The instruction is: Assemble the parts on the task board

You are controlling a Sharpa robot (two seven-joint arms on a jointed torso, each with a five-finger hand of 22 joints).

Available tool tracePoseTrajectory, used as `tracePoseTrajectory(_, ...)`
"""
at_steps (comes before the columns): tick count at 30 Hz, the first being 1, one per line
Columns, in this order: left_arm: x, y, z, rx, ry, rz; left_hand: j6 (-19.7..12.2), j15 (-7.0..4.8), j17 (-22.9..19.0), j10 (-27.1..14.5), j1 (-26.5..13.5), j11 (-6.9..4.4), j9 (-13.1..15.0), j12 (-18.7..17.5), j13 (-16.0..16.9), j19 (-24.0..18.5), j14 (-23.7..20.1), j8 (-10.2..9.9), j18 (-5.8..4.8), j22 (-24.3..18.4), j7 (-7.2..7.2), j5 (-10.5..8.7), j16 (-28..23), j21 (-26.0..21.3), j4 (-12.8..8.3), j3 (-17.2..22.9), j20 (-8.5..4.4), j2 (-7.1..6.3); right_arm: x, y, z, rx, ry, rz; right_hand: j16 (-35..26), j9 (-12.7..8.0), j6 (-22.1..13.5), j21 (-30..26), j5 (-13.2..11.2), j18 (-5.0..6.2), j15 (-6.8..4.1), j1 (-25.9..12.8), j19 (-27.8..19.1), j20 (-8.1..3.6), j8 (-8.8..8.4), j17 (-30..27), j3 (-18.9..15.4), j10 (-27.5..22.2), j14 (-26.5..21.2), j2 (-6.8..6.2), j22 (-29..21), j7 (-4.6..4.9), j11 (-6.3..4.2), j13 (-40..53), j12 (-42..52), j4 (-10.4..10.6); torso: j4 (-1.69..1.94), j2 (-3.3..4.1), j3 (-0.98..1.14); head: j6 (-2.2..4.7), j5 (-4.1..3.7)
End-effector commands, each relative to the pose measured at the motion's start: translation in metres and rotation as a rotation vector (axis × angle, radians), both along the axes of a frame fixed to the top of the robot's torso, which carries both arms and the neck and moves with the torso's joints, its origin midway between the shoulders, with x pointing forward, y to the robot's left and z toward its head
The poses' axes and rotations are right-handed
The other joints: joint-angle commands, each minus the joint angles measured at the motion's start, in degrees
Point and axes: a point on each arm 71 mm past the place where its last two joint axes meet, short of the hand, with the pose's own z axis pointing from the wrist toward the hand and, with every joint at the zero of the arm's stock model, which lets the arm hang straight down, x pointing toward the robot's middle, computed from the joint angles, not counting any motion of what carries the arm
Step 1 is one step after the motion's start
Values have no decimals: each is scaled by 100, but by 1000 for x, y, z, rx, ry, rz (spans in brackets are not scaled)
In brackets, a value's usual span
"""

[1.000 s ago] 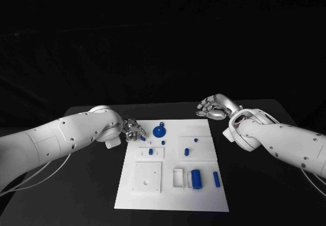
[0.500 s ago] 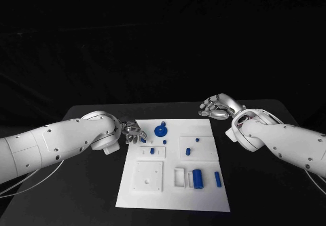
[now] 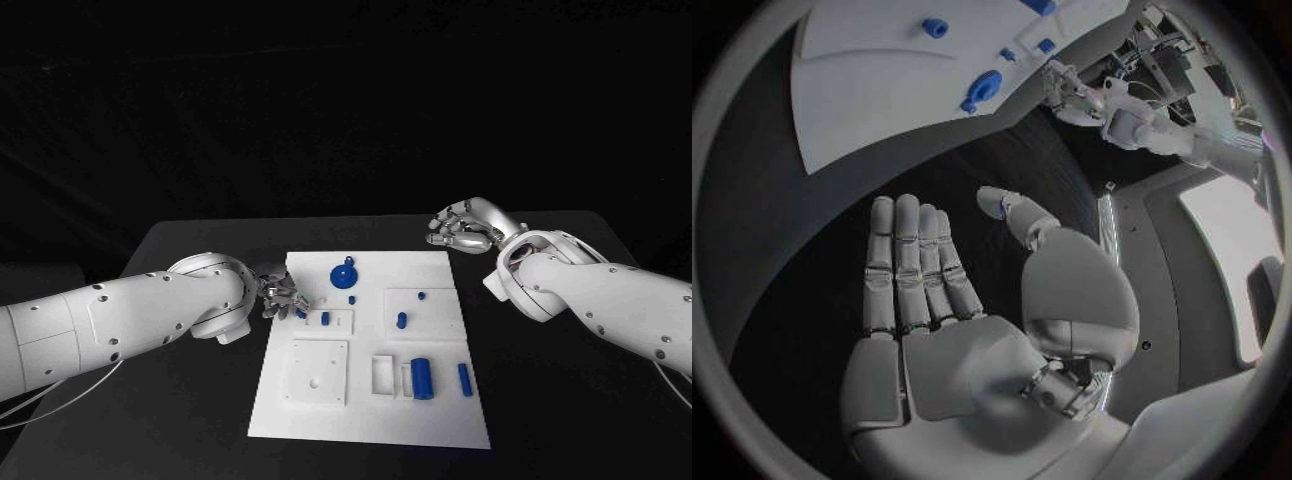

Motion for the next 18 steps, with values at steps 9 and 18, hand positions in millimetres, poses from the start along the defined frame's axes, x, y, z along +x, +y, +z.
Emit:
tracePoseTrajectory(9,-5,-5,-9,45,-32,-31,265,-341,-10,391,55,-332,-13,-12,-13,46,367,29,64,99,-207,28,11,21,-4,41,-647,10,-1,0,0,-4,0,13,24,-7,-37,-24,26,89,3,-2,28,32,-34,-9,-37,-40,-27,27,12,7,-13,-9,31,-11,-6,6,4,-24,-4)
tracePoseTrajectory(18,-4,-4,-13,54,-44,-29,273,-342,-12,403,51,-334,-18,-17,-17,55,379,26,64,97,-209,28,8,23,-1,40,-650,5,-1,0,0,-4,0,14,25,-7,-37,-26,28,89,3,-3,29,31,-34,-10,-38,-41,-27,26,14,7,-13,-12,34,-11,-5,6,9,-20,-9)
